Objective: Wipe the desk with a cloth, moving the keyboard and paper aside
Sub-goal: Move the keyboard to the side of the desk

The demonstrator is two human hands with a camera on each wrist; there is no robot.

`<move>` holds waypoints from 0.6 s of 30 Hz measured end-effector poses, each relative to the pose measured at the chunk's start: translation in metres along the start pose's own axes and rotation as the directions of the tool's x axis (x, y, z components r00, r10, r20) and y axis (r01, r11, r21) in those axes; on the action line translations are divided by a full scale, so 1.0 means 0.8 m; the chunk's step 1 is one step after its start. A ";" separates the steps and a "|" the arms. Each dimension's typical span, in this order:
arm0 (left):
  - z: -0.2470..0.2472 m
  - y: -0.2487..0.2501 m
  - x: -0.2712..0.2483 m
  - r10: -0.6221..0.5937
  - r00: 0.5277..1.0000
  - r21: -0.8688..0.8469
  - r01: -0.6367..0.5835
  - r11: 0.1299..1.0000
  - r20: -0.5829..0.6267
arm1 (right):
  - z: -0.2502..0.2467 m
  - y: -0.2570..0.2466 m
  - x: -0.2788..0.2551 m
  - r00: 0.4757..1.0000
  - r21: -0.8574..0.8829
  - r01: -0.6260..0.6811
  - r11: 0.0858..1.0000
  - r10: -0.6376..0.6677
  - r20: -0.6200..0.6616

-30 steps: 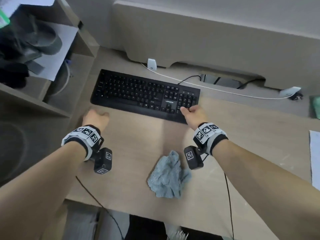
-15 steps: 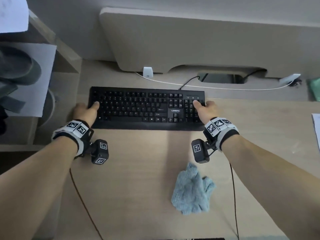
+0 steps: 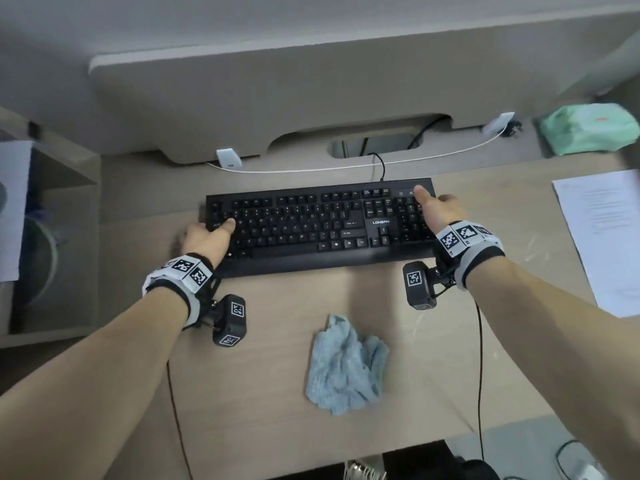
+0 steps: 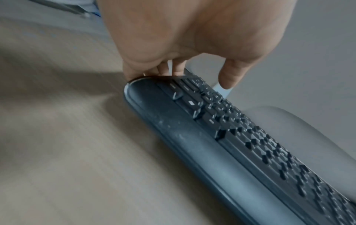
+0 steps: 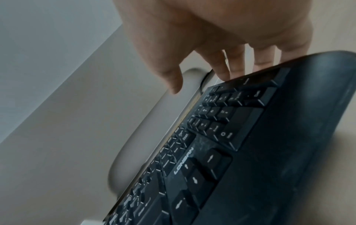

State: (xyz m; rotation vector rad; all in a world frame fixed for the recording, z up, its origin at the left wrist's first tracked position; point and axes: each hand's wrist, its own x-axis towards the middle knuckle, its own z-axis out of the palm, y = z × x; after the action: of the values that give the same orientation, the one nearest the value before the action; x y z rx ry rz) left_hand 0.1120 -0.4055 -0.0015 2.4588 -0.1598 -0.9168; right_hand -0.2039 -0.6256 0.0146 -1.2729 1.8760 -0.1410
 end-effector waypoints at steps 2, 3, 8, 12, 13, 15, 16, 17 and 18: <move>0.035 0.023 -0.022 0.008 1.000 0.027 -0.009 1.000 0.024 | -0.042 0.016 0.020 0.999 0.027 -0.024 0.999 0.025 -0.043; 0.056 0.036 -0.034 0.012 0.999 0.021 -0.013 1.000 0.039 | -0.065 0.024 0.032 0.997 0.042 -0.029 0.999 0.031 -0.064; 0.173 0.095 -0.100 0.040 0.992 0.018 -0.042 0.999 0.121 | -0.187 0.074 0.096 0.985 0.082 -0.040 0.996 0.053 -0.166; 0.272 0.142 -0.155 0.051 0.988 0.031 -0.056 0.998 0.145 | -0.276 0.117 0.159 0.972 0.100 -0.061 0.993 0.082 -0.219; 0.294 0.155 -0.172 0.058 0.987 0.043 -0.065 0.997 0.149 | -0.295 0.127 0.173 0.969 0.097 -0.061 0.993 0.082 -0.232; 0.334 0.179 -0.201 0.072 0.986 0.067 -0.082 0.994 0.150 | -0.331 0.142 0.203 0.961 0.088 -0.046 0.995 0.068 -0.267; 0.355 0.189 -0.211 0.073 0.986 0.072 -0.085 0.994 0.151 | -0.349 0.150 0.217 0.959 0.077 -0.045 0.996 0.064 -0.277; 0.372 0.196 -0.220 0.073 0.986 0.078 -0.086 0.993 0.153 | -0.362 0.156 0.230 0.957 0.069 -0.043 0.997 0.060 -0.284; 0.387 0.204 -0.229 0.071 0.985 0.082 -0.085 0.993 0.160 | -0.374 0.164 0.244 0.955 0.063 -0.046 0.997 0.063 -0.291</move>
State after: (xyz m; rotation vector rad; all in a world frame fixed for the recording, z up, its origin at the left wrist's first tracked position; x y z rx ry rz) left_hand -0.2161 -0.6256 -0.0135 2.4408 -0.3564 -1.0898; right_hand -0.5282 -0.8238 0.0263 -1.2125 2.1409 -0.3674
